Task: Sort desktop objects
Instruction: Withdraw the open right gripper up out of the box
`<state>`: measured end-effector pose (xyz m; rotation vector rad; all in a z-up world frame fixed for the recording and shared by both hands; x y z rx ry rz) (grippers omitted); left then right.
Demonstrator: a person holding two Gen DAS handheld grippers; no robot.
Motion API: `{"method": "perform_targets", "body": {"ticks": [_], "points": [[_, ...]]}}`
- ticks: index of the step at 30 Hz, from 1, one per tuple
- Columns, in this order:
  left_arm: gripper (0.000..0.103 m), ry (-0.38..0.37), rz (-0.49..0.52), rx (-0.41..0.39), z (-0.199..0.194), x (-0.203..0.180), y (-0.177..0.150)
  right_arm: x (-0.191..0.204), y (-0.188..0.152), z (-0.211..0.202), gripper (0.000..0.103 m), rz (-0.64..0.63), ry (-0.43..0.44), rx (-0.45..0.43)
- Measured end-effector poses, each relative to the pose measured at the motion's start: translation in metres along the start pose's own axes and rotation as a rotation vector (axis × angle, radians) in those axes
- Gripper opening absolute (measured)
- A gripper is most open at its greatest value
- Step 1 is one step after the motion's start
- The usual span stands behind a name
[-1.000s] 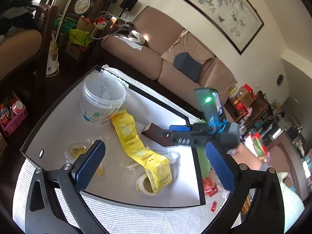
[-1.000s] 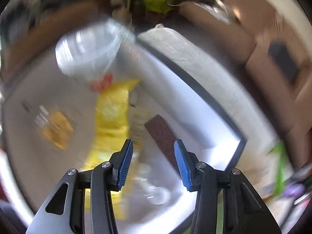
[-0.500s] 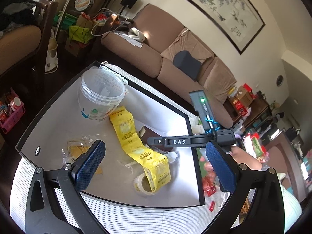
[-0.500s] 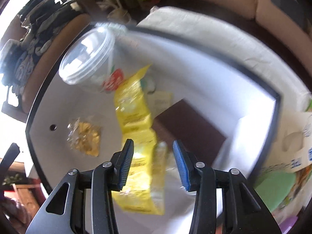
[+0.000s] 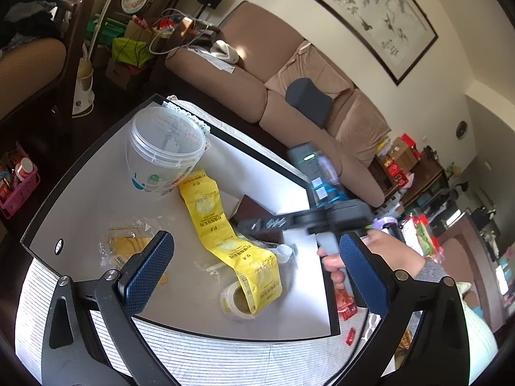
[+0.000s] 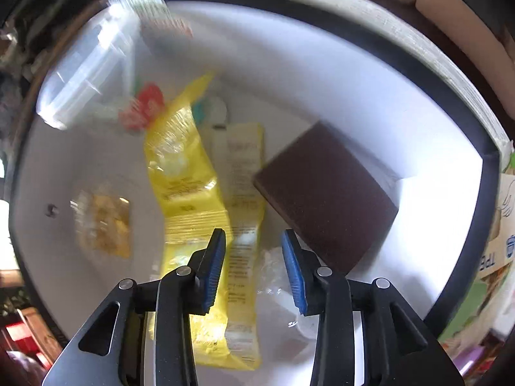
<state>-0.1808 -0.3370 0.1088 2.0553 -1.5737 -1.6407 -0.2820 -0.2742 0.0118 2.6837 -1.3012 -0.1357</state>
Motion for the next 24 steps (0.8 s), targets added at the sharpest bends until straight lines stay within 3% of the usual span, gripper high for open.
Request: {"method": "perform_targets", "body": {"ticks": [1, 3, 8, 11, 13, 16, 22, 24], "points": [[0.103, -0.002, -0.004, -0.002, -0.001, 0.000, 0.000, -0.004, 0.004, -0.010, 0.037, 0.029, 0.017, -0.044], [0.103, -0.007, -0.009, -0.004, -0.002, 0.000, 0.000, -0.019, 0.010, -0.026, 0.040, 0.067, -0.036, -0.119], [0.103, -0.009, -0.006, -0.001, -0.001, -0.001, 0.000, -0.015, 0.006, -0.003, 0.041, 0.027, -0.092, -0.021], [0.103, -0.017, -0.012, 0.000, 0.001, -0.003, 0.000, -0.001, -0.003, 0.021, 0.050, -0.035, -0.148, 0.047], [0.103, -0.016, -0.006, 0.006, 0.002, -0.004, -0.001, 0.004, 0.001, 0.022, 0.060, -0.036, -0.159, 0.031], [0.103, -0.008, 0.004, 0.009, 0.001, -0.003, -0.001, 0.005, 0.005, 0.019, 0.058, -0.003, -0.149, 0.023], [0.103, 0.008, 0.010, 0.026, 0.003, 0.000, -0.001, 0.003, 0.008, -0.043, 0.059, 0.046, -0.082, -0.157], [0.103, 0.041, 0.038, 0.036, 0.004, -0.001, -0.002, 0.003, 0.000, -0.068, 0.059, 0.020, -0.104, -0.233]]}}
Point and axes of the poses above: each gripper's, at about its wrist camera, not at the fingertips, and z roughly the way its jaws point, x to its left, y to its top, the point moved 8 cm from there along z, roughly the way its jaws point, and after that the axes turned 11 degrees about -y, right-handed, at the moved point
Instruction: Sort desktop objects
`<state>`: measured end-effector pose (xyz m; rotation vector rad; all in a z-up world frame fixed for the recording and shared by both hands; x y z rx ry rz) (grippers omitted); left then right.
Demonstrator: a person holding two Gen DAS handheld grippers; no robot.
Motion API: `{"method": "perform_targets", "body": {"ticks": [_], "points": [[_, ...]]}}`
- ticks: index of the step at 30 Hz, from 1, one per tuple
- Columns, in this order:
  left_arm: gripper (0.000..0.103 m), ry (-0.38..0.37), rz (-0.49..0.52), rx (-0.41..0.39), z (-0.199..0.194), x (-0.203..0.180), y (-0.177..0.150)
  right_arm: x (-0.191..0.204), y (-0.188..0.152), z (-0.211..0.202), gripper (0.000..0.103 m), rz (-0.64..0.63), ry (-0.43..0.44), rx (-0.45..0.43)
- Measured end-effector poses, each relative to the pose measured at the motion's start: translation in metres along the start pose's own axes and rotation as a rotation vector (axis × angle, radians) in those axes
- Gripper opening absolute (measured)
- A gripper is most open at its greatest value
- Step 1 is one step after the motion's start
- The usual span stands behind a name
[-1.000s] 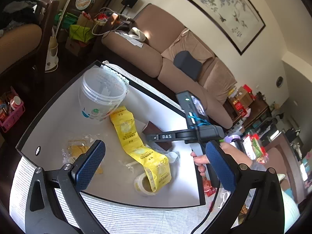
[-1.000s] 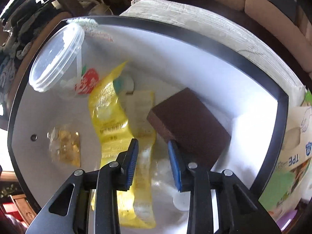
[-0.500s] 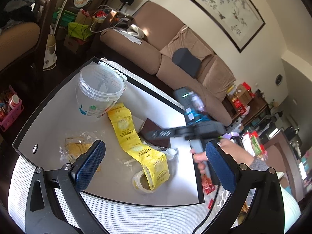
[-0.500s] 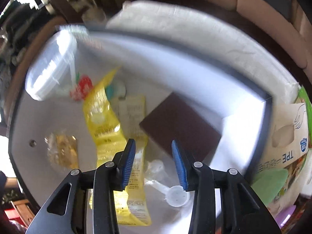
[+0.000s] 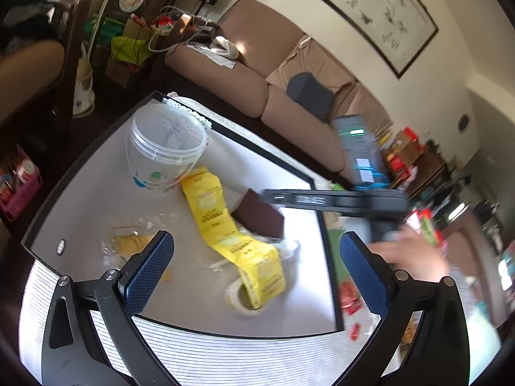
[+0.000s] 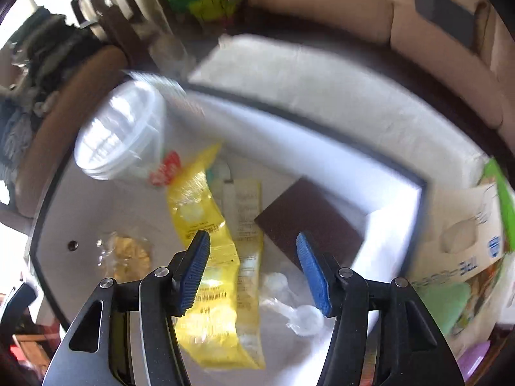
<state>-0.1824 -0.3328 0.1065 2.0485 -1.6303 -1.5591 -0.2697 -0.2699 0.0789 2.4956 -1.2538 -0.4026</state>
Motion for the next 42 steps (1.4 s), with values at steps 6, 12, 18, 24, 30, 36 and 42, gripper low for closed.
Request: {"method": "perform_targets", "body": {"ticks": [6, 12, 18, 24, 30, 36, 42], "points": [[0.103, 0.051, 0.063, 0.030, 0.007, -0.010, -0.006, -0.009, -0.024, -0.035, 0.062, -0.042, -0.044, -0.094], [0.103, 0.128, 0.151, 0.046, 0.004, -0.020, -0.008, -0.020, -0.040, -0.048, 0.062, -0.050, -0.075, -0.152], [0.103, 0.152, 0.177, 0.065, 0.002, -0.028, -0.011, -0.018, -0.059, -0.069, 0.062, -0.051, -0.072, -0.187], [0.103, 0.162, 0.217, 0.090, 0.002, -0.044, -0.019, -0.016, -0.080, -0.100, 0.068, -0.073, -0.071, -0.237], [0.103, 0.185, 0.270, 0.120, 0.008, -0.060, -0.030, -0.021, -0.110, -0.123, 0.079, -0.060, -0.056, -0.273], [0.103, 0.149, 0.325, 0.119, 0.016, -0.092, -0.043, -0.052, -0.156, -0.143, 0.095, -0.006, -0.071, -0.299], [0.103, 0.067, 0.417, 0.137, 0.034, -0.152, -0.073, -0.119, -0.210, -0.161, 0.103, 0.152, -0.116, -0.333]]}}
Point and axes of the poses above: each gripper's, at about its wrist camera, not at the fingertips, and z roughly the way its jaws point, x to its left, y to its top, the point moved 8 cm from there along z, roughly the way its jaws point, and after that the axes turned 11 degrees about -y, right-handed, at the moved point
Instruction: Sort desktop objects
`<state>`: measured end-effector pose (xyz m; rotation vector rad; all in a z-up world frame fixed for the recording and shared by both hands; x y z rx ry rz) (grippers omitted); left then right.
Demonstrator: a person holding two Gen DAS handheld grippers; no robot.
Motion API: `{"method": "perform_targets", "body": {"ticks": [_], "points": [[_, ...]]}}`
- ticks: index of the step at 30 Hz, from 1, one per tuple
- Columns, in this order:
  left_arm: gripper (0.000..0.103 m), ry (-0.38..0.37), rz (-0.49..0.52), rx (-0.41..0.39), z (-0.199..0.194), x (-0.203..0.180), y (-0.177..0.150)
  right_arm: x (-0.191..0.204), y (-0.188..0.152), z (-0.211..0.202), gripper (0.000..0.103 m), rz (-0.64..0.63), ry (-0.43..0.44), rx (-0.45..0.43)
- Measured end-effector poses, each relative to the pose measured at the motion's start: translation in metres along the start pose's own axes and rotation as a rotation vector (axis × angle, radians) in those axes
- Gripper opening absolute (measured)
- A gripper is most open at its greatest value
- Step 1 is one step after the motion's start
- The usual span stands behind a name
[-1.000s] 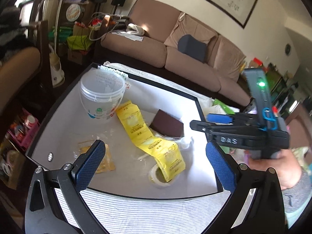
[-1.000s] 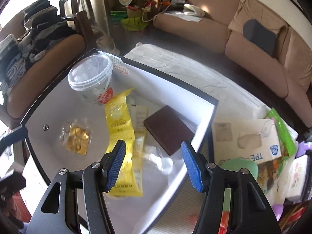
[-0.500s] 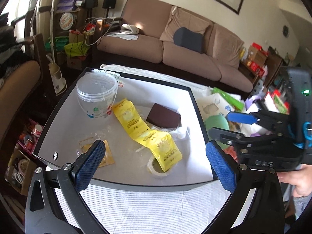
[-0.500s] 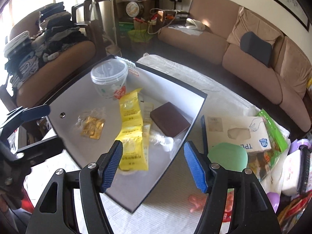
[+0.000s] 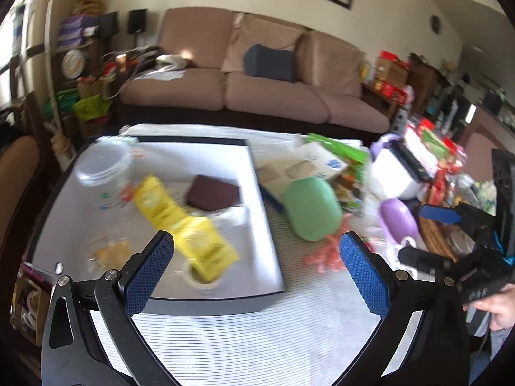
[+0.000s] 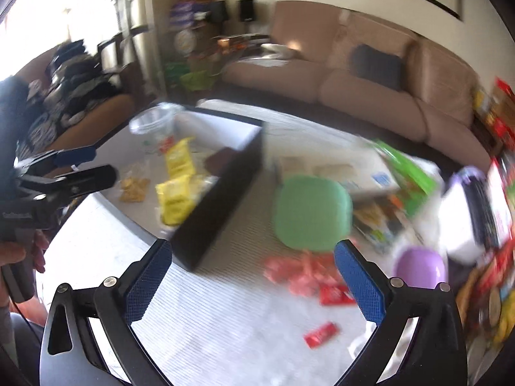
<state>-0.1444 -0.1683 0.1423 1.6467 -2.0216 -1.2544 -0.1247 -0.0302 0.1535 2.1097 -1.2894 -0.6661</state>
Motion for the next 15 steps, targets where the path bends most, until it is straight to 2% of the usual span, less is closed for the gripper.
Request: {"method": "perform_targets", "body": {"ticks": [4, 10, 12, 15], "points": [[0.103, -0.034, 0.059, 0.027, 0.021, -0.044, -0.009, -0.057, -0.024, -0.003, 0.103, 0.130, -0.045, 0.012], [0.103, -0.123, 0.076, 0.105, 0.060, -0.101, -0.037, -0.133, -0.071, 0.004, 0.103, 0.241, -0.152, 0.057], [0.103, -0.102, 0.112, 0.121, 0.071, -0.114, -0.049, -0.150, -0.090, 0.007, 0.103, 0.283, -0.161, 0.078], [0.103, -0.021, 0.158, 0.156, 0.089, -0.119, -0.074, -0.160, -0.120, 0.012, 0.103, 0.319, -0.163, 0.112]]}}
Point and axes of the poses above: each gripper's, at about its wrist camera, not at the fingertips, and z roughly the way its jaws point, x to its left, y to its top, the point moved 8 cm from there along z, roughly the way its jaws point, and after that the axes turned 11 degrees about -y, right-handed, at the moved point
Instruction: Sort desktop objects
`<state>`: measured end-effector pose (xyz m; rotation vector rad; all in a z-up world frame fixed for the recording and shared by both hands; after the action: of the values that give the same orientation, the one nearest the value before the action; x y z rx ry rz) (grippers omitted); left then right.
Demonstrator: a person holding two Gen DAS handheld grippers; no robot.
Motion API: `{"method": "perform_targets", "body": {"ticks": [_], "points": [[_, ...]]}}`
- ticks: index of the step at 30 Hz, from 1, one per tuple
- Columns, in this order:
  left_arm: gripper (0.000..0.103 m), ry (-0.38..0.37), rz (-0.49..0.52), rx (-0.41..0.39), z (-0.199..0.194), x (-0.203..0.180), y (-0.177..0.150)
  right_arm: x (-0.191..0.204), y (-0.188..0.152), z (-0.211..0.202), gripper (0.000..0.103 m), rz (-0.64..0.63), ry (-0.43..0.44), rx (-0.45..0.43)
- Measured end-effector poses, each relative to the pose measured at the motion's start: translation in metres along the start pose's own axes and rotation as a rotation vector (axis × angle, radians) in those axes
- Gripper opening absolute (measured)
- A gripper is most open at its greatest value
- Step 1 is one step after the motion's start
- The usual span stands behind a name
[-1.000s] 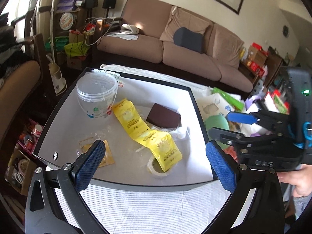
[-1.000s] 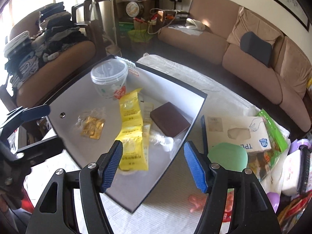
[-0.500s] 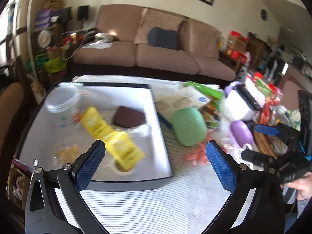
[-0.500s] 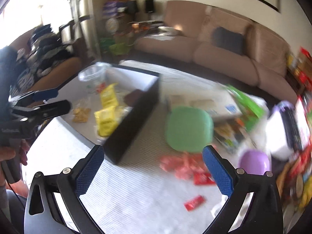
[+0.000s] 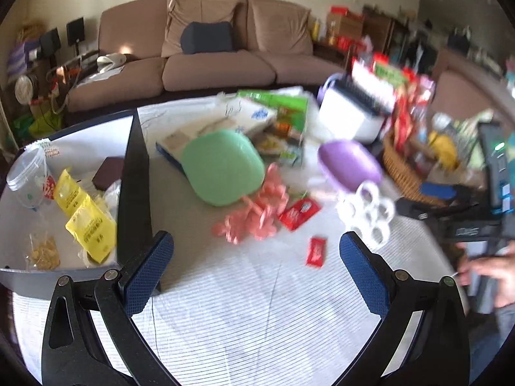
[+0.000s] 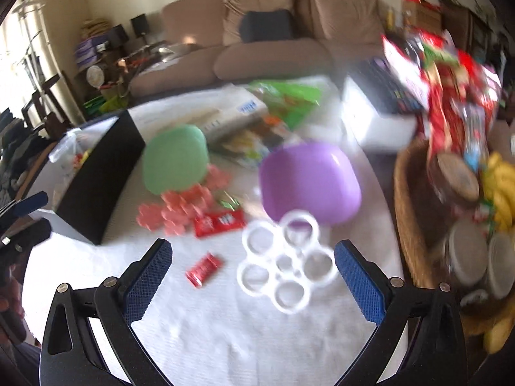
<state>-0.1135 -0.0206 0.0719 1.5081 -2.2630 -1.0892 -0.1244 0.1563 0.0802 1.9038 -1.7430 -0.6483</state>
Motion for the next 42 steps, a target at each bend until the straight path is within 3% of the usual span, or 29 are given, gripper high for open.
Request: {"method": "perform_targets", "body": {"ticks": [4, 9, 20, 25, 42], "points": [[0.103, 0.112, -0.067, 0.031, 0.018, 0.012, -0.031, 0.001, -0.033, 0.010, 0.103, -0.003, -0.009, 0.023], [0.103, 0.190, -0.132, 0.042, 0.029, 0.021, -0.072, 0.010, -0.068, 0.025, 0.103, 0.030, -0.001, 0.022], [0.103, 0.222, -0.162, 0.076, 0.055, 0.008, -0.131, 0.036, -0.102, 0.050, 0.103, -0.077, -0.071, 0.050], [0.103, 0.211, -0.198, 0.081, 0.058, 0.014, -0.134, 0.039, -0.118, 0.061, 0.103, -0.102, -0.099, 0.064], [0.103, 0.231, -0.201, 0.094, 0.060, 0.015, -0.134, 0.037, -0.115, 0.062, 0.103, -0.084, -0.111, 0.034]]}}
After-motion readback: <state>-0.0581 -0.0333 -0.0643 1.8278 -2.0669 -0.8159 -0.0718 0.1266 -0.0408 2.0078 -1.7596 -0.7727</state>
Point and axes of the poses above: each gripper's, at about its wrist camera, not at the fingertips, and z roughly the way its jaws point, x to its left, y to its top, the point moved 8 cm from there along z, roughly the way its jaws point, and after that the axes turned 11 degrees about -y, right-handed, at the moved point
